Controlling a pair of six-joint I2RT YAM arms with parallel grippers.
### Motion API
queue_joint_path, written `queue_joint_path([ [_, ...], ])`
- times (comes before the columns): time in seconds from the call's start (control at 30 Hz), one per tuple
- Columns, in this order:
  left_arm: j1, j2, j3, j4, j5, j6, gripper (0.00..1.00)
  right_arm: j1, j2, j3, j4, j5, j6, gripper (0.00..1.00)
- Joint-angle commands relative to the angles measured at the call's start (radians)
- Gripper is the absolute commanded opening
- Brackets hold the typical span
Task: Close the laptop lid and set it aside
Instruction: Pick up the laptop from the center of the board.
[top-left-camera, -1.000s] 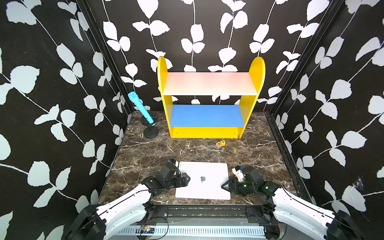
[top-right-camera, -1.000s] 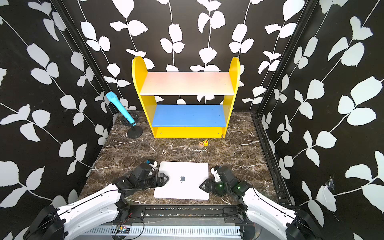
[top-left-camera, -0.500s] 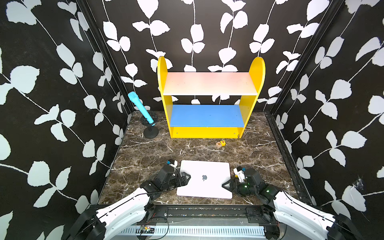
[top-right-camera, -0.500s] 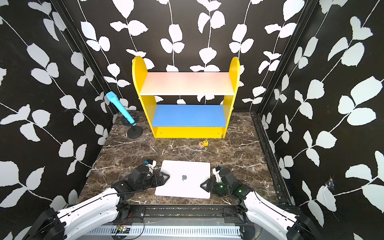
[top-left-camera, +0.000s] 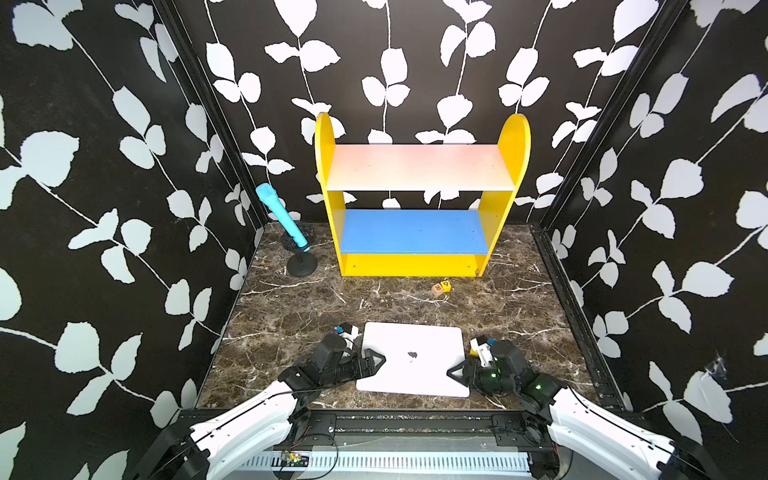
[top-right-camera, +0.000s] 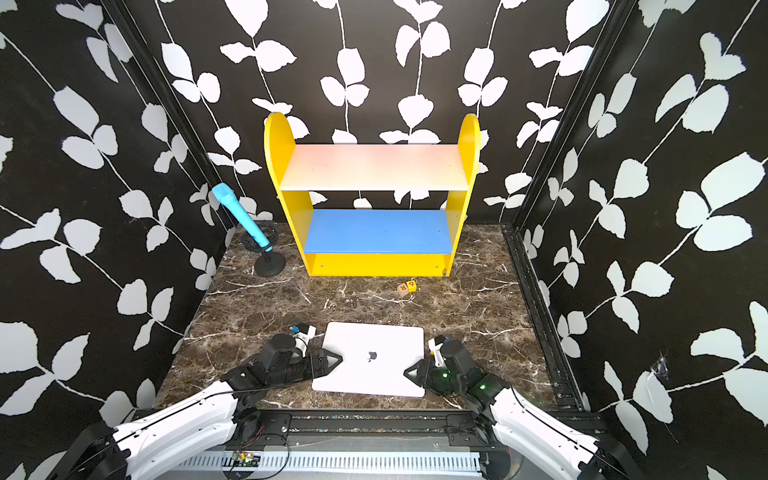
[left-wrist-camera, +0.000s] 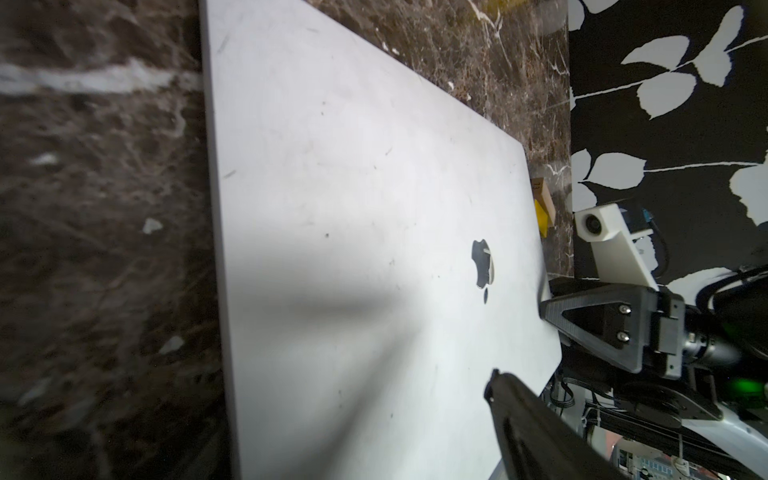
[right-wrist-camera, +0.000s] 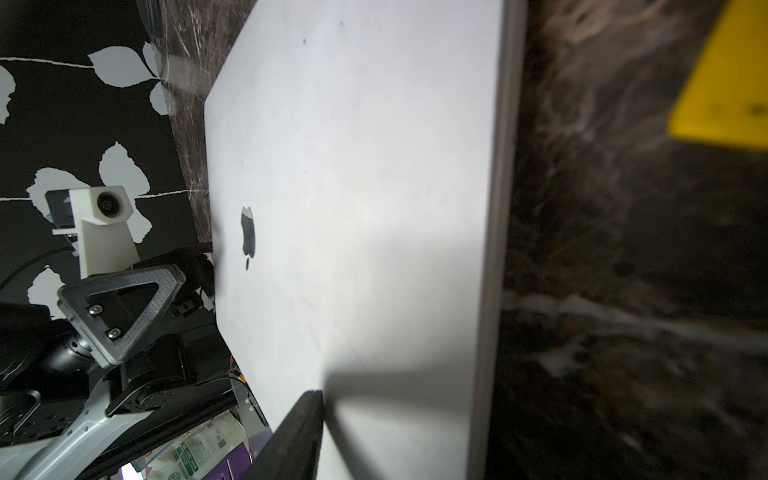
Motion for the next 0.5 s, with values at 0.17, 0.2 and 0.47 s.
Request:
queue_joint_path([
  [0.17,-0.018,-0.055,-0.017,0.097,0.095,-0.068,0.81,0.010,-0.045,0.029,0.094,-0.037,0.027,0.43],
  [0.2,-0.018,-0.057,-0.018,0.107,0.094,-0.075,0.80,0.010,-0.047,0.033,0.098,-0.039,0.030,0.42],
  [0.47,-0.018,-0.066,-0.009,0.175,0.109,-0.117,0.69,0.010,-0.046,0.065,0.130,-0.055,0.045,0.36],
])
